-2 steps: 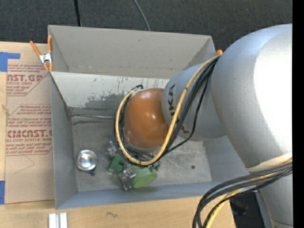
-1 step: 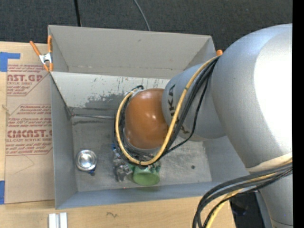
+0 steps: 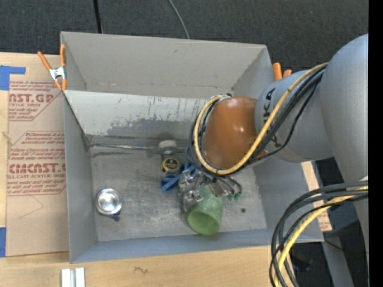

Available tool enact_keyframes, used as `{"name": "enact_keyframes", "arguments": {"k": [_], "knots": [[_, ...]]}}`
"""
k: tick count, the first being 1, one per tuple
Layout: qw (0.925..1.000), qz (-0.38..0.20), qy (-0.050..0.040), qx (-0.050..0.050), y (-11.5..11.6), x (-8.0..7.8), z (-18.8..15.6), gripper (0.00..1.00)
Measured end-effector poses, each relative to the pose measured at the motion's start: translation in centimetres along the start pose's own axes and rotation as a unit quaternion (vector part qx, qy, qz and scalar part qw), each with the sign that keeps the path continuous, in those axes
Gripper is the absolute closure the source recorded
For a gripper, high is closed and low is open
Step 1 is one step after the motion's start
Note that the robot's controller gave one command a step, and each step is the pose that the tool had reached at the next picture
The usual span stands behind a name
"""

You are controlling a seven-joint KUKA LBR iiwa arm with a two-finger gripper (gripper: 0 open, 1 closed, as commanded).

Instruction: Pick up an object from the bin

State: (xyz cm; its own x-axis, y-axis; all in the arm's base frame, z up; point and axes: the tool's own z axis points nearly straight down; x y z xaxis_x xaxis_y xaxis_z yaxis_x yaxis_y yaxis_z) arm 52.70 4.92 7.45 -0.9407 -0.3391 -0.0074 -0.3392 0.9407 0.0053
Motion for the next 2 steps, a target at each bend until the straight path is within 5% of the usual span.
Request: {"name": "enact_keyframes", "arguments": {"k": [1,2], "knots": [[1.0000,-0.002,0.0012,0.002,-0.1,0.1,0.2,0.00],[0.9928,-0.120,0.0025,0.003,-5.6,5.0,-0.1,0.00]]}}
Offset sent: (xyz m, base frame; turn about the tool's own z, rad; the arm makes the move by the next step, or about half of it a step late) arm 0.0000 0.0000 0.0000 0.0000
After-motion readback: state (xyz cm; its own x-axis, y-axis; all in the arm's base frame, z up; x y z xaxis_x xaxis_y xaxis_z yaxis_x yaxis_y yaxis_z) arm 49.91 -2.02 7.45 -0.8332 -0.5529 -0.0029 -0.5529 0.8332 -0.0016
